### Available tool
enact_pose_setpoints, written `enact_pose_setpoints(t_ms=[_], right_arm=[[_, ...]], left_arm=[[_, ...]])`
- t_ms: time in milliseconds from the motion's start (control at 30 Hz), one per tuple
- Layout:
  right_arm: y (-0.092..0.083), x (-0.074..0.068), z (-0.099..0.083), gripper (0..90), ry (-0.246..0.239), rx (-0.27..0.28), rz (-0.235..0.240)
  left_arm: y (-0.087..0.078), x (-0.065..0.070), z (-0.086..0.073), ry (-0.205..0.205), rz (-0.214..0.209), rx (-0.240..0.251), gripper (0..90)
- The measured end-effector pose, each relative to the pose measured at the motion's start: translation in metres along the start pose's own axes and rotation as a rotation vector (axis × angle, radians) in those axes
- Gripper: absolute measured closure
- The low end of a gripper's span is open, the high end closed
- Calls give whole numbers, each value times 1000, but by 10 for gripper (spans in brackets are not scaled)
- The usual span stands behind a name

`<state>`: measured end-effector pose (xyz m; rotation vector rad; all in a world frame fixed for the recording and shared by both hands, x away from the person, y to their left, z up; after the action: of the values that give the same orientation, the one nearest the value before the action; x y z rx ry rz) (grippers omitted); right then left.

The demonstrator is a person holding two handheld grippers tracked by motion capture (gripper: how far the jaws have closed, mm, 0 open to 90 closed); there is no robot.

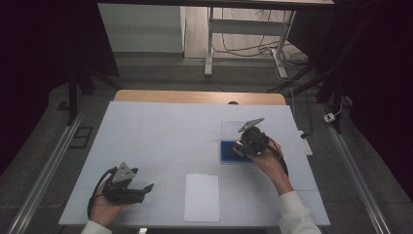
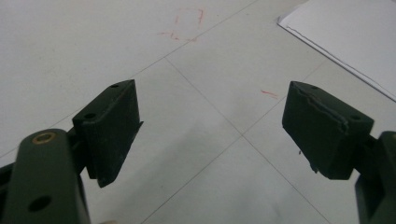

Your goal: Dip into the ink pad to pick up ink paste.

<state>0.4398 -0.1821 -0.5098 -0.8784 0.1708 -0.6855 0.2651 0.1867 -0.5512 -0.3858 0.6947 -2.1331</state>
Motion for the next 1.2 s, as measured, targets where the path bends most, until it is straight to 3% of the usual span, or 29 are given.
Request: enact_pose_setpoints(t_ms=[433,567,1200], right_arm=[[3,-5,-3,706,-24,-10,-26],[4,-2,-5,707,-10,11,-6],[4,-3,-6,705,-16,20,-11]], left_arm=[[-1,2,0,1,2,1,193],[-1,2,0,1,1,-2,192],[-1,0,1,-6,3,2,192]])
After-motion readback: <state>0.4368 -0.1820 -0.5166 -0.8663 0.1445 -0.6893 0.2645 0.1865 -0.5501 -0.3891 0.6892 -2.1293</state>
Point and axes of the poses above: each handheld gripper's, and its own axes: y roughly forward along the jaws, z roughly out of its top, x roughly to its right, the point moved 5 cm from there along y, roughly forward along the jaws, and after that the axes turned 6 degrees about x, right-handed, at the moved point
